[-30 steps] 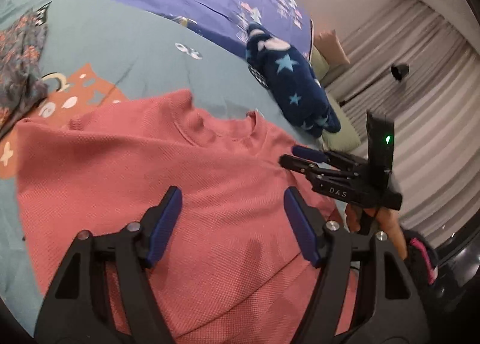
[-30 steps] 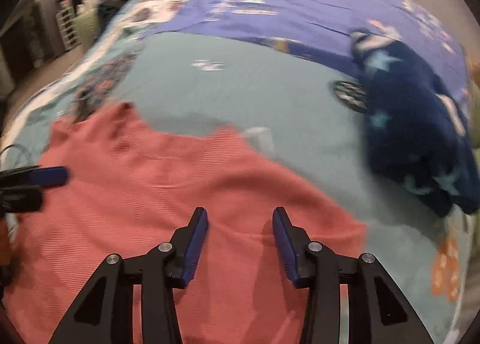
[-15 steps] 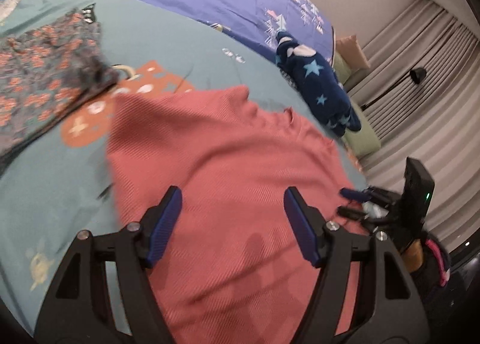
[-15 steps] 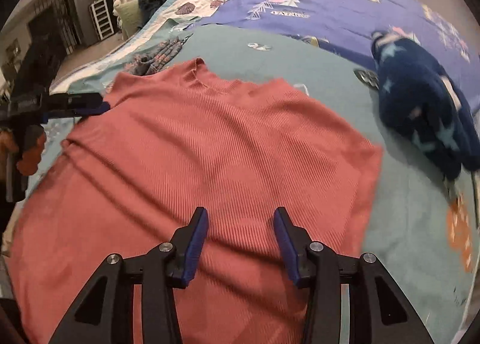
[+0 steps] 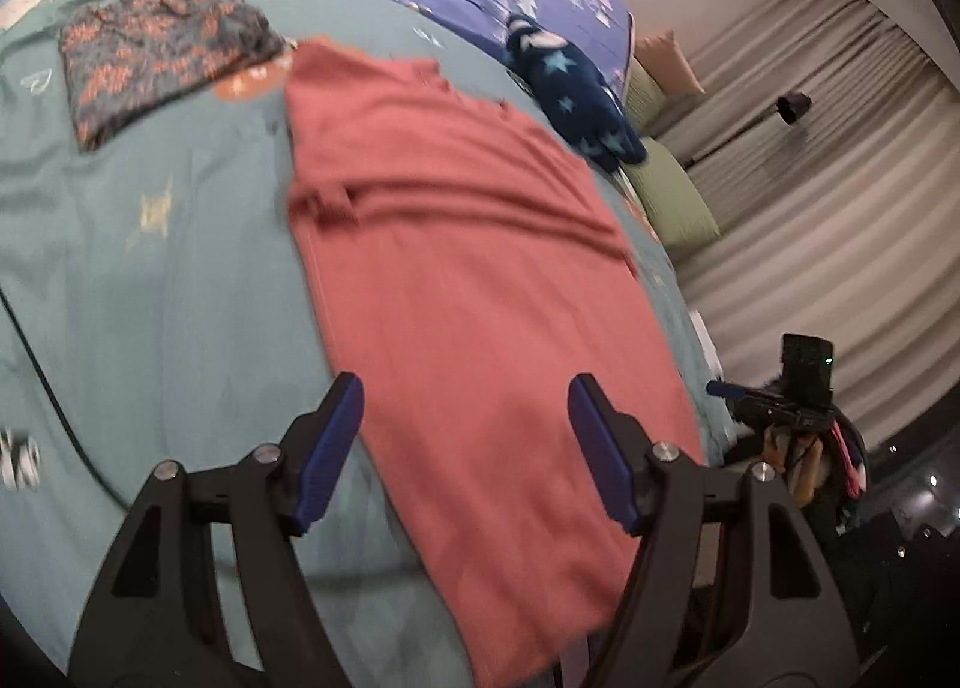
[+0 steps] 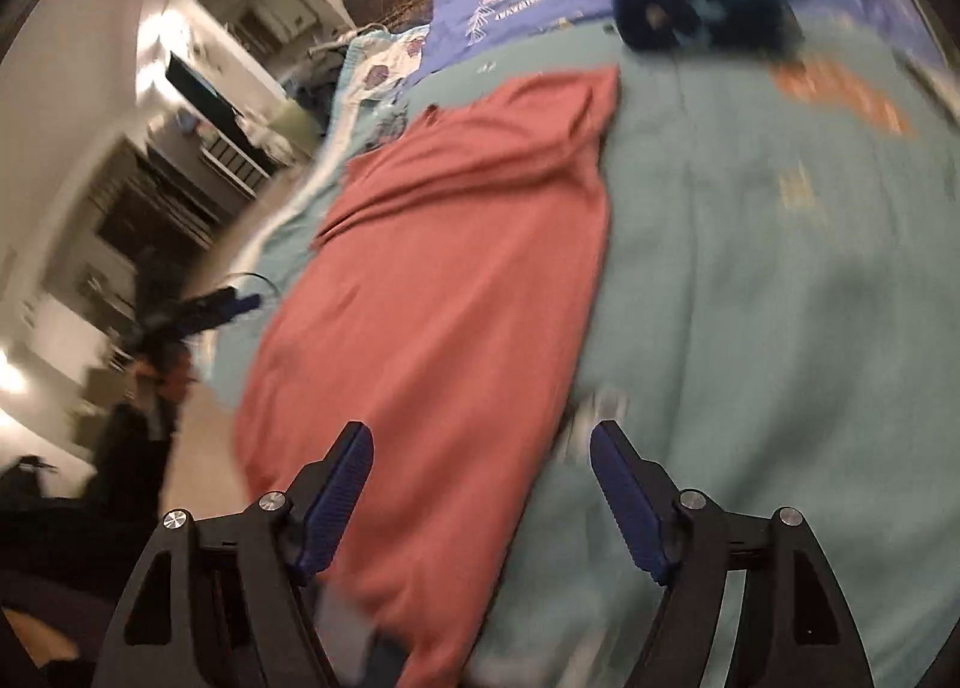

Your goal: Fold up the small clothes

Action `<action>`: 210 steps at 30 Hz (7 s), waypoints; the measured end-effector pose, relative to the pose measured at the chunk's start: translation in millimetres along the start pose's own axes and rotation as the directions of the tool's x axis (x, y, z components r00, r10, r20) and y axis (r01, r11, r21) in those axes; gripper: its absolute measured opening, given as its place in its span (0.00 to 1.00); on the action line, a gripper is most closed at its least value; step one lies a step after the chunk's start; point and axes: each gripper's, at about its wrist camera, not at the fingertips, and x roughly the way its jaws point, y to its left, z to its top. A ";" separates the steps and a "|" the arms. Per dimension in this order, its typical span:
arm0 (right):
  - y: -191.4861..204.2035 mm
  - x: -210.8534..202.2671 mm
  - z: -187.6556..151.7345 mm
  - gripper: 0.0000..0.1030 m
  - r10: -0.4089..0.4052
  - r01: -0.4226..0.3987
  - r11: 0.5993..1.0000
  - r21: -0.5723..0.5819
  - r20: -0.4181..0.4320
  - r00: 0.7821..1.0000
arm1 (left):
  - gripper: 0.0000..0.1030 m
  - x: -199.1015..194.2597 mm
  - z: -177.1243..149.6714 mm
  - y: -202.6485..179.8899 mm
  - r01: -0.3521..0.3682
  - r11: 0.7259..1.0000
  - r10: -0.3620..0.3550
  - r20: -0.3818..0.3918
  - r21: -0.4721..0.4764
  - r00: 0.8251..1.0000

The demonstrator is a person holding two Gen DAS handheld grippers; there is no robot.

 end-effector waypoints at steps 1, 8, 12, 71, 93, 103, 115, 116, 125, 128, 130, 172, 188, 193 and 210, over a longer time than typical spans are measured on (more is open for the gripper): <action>-2.1 -2.5 -15.7 0.74 0.030 -0.029 0.999 0.030 -0.006 1.000 | 0.69 -2.6 -9.8 0.0 0.003 1.000 -0.003 -0.014 -0.013 1.000; -2.1 11.3 -85.7 0.74 0.118 -0.110 0.987 0.120 -0.064 0.991 | 0.69 -11.7 -66.4 2.8 0.068 0.991 -0.076 -0.066 -0.117 0.995; 1.8 23.6 -96.1 0.71 0.175 -0.163 0.975 0.148 -0.077 0.981 | 0.69 -10.9 -88.0 -1.1 0.111 0.988 -0.122 -0.101 -0.112 0.987; 11.2 60.0 -77.2 0.05 0.237 -0.229 0.960 0.163 -0.031 0.971 | 0.05 20.2 -145.1 7.1 0.220 0.935 -0.265 -0.135 -0.278 0.955; 48.3 24.6 -42.5 0.03 0.246 -0.248 0.968 0.028 0.068 0.967 | 0.04 -27.5 -82.3 -29.8 0.362 0.926 -0.346 0.146 -0.104 0.927; 58.2 2.4 5.8 0.03 0.270 -0.269 0.963 -0.029 0.139 0.953 | 0.04 -50.1 -26.8 -43.1 0.378 0.924 -0.356 0.241 -0.053 0.903; 49.5 -16.6 106.0 0.03 0.348 -0.361 0.932 0.012 0.236 0.907 | 0.04 -57.7 63.7 -29.7 0.392 0.910 -0.324 0.359 -0.135 0.875; 47.9 -15.5 116.9 0.03 0.350 -0.363 0.932 0.013 0.238 0.906 | 0.04 -56.5 71.9 -27.3 0.391 0.909 -0.320 0.364 -0.141 0.875; 10.8 20.4 211.5 0.03 0.354 -0.391 0.914 0.111 0.252 0.900 | 0.04 -23.0 138.6 12.3 0.423 0.867 -0.298 0.405 -0.263 0.864; -8.6 46.1 236.4 0.03 0.324 -0.366 0.916 0.162 0.238 0.916 | 0.04 -0.2 158.5 30.7 0.407 0.859 -0.269 0.402 -0.311 0.875; -28.6 66.7 248.8 0.03 0.317 -0.366 0.904 0.220 0.231 0.920 | 0.04 16.2 166.9 44.8 0.408 0.843 -0.261 0.396 -0.352 0.881; 123.4 269.9 262.0 0.57 -0.246 0.180 0.850 -0.495 -0.070 0.967 | 0.41 83.4 149.0 29.5 0.132 0.991 -0.131 -0.109 0.004 0.985; 108.0 216.6 288.2 0.56 -0.284 0.322 0.881 -0.346 0.158 0.946 | 0.54 49.6 142.9 113.3 0.035 0.961 -0.023 0.045 -0.273 0.999; 112.5 188.0 239.7 0.65 -0.182 0.206 0.912 -0.355 0.100 0.978 | 0.55 55.8 116.3 137.0 0.167 0.905 -0.153 0.065 -0.391 0.986; 209.9 273.5 305.5 0.75 -0.261 0.195 0.929 -0.314 -0.183 0.948 | 0.57 74.0 35.7 161.4 0.710 0.503 -0.559 0.441 -0.492 0.702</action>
